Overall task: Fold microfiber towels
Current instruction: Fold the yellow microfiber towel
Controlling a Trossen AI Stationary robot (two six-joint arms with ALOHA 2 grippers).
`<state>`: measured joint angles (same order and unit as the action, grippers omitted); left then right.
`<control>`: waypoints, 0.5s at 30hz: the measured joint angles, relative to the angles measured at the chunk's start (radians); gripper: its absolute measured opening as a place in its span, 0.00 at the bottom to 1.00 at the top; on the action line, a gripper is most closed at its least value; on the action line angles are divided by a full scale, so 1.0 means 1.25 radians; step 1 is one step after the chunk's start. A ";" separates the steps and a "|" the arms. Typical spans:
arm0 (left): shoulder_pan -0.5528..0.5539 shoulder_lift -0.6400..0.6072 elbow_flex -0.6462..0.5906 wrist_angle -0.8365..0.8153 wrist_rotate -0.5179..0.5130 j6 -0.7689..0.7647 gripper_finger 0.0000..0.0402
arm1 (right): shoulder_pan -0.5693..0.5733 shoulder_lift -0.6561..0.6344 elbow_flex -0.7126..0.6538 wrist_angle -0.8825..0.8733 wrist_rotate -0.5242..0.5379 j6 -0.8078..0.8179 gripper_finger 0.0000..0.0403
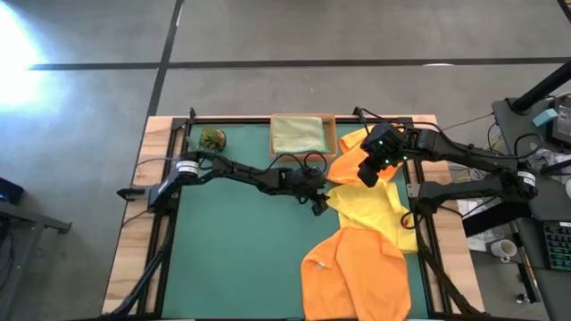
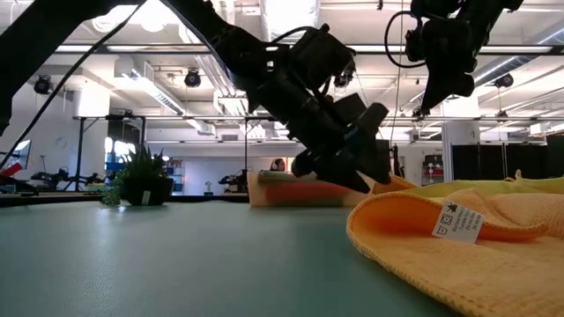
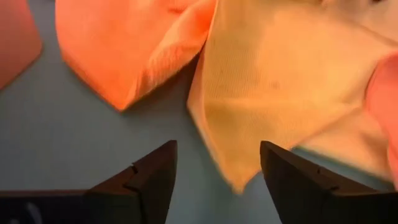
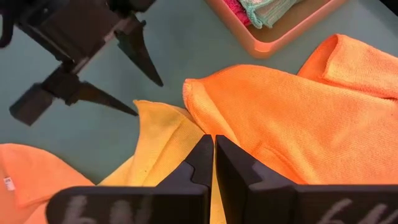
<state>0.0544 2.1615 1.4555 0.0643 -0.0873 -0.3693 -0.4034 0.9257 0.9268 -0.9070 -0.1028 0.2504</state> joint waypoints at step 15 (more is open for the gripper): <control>-0.008 0.043 0.003 0.032 0.017 -0.014 0.45 | 0.003 0.002 0.000 0.003 0.000 0.000 0.02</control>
<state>0.0444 2.2147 1.4593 0.1043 -0.0658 -0.3866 -0.3992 0.9276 0.9268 -0.9035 -0.1028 0.2507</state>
